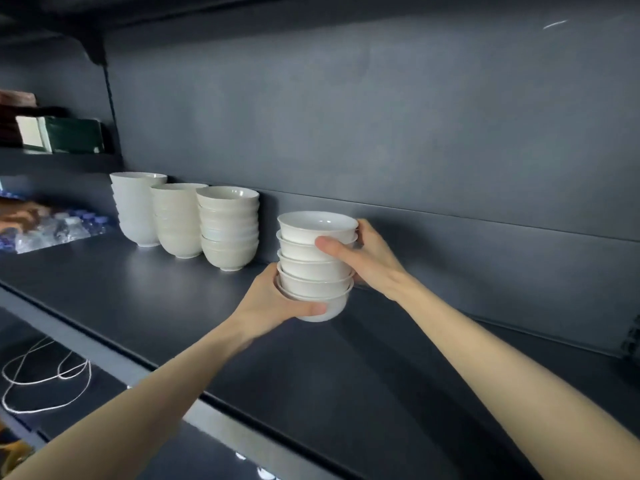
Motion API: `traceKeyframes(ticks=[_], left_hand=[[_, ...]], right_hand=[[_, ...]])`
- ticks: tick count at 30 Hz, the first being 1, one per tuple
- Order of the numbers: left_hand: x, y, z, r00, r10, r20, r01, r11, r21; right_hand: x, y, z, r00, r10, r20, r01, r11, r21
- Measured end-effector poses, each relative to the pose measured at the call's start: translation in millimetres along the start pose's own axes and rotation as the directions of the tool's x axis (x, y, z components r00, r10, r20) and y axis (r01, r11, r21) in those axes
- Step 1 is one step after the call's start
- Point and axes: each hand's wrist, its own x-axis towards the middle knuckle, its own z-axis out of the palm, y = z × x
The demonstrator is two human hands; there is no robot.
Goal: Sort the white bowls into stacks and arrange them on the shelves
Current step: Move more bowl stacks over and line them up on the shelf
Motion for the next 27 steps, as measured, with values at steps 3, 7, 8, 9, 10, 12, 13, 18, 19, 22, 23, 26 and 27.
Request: traceKeyframes(ticks=[3, 7, 8, 9, 10, 12, 13, 18, 19, 22, 23, 26, 27], left_hand=[[30.1, -14.7, -19.5, 0.996, 0.025, 0.081, -0.025, 1.0, -0.003], [65.2, -33.1, -47.4, 0.98, 0.055, 0.189, -0.056, 0.998, -0.001], [73.4, -36.7, -54.2, 0.974, 0.069, 0.217, -0.07, 0.998, -0.005], [80.3, -39.6, -60.5, 0.967, 0.079, 0.242, -0.077, 0.997, -0.015], [86.9, -43.8, -66.0, 0.96, 0.089, 0.266, -0.085, 0.996, -0.026], [98.9, -52.9, -76.1, 0.943, 0.107, 0.316, -0.097, 0.994, -0.047], [104.1, -56.4, -80.4, 0.934, 0.116, 0.337, -0.103, 0.993, -0.056], [125.9, -78.8, -90.3, 0.906, 0.13, 0.402, -0.101, 0.991, -0.092], [128.5, -83.0, -90.9, 0.904, 0.134, 0.406, -0.099, 0.989, -0.107], [135.3, -91.0, -91.9, 0.897, 0.148, 0.417, -0.1, 0.986, -0.135], [137.7, -93.7, -92.5, 0.894, 0.153, 0.421, -0.102, 0.985, -0.142], [142.8, -99.4, -95.1, 0.894, 0.165, 0.417, -0.101, 0.98, -0.17], [144.2, -102.2, -95.6, 0.896, 0.161, 0.414, -0.095, 0.98, -0.174]], right_hand=[[26.3, 8.5, 17.1, 0.998, 0.025, -0.056, -0.026, 0.999, -0.024], [54.4, 20.0, 43.4, 0.985, 0.081, -0.153, -0.088, 0.995, -0.04], [59.6, 21.9, 50.0, 0.979, 0.096, -0.18, -0.106, 0.993, -0.045], [64.4, 23.1, 56.8, 0.973, 0.109, -0.203, -0.122, 0.991, -0.052], [68.7, 24.0, 63.3, 0.966, 0.121, -0.227, -0.137, 0.989, -0.059], [75.8, 25.3, 74.8, 0.952, 0.133, -0.277, -0.157, 0.986, -0.064], [78.4, 26.6, 79.3, 0.945, 0.134, -0.299, -0.16, 0.985, -0.064], [84.8, 33.3, 96.6, 0.916, 0.151, -0.371, -0.195, 0.977, -0.084], [85.5, 34.8, 99.0, 0.913, 0.155, -0.378, -0.201, 0.976, -0.087], [89.1, 37.0, 104.6, 0.907, 0.154, -0.391, -0.206, 0.974, -0.095], [91.2, 37.4, 106.4, 0.907, 0.152, -0.393, -0.204, 0.974, -0.094], [96.8, 39.7, 110.2, 0.908, 0.149, -0.391, -0.199, 0.976, -0.089], [98.0, 39.9, 111.3, 0.907, 0.151, -0.392, -0.199, 0.977, -0.082]])
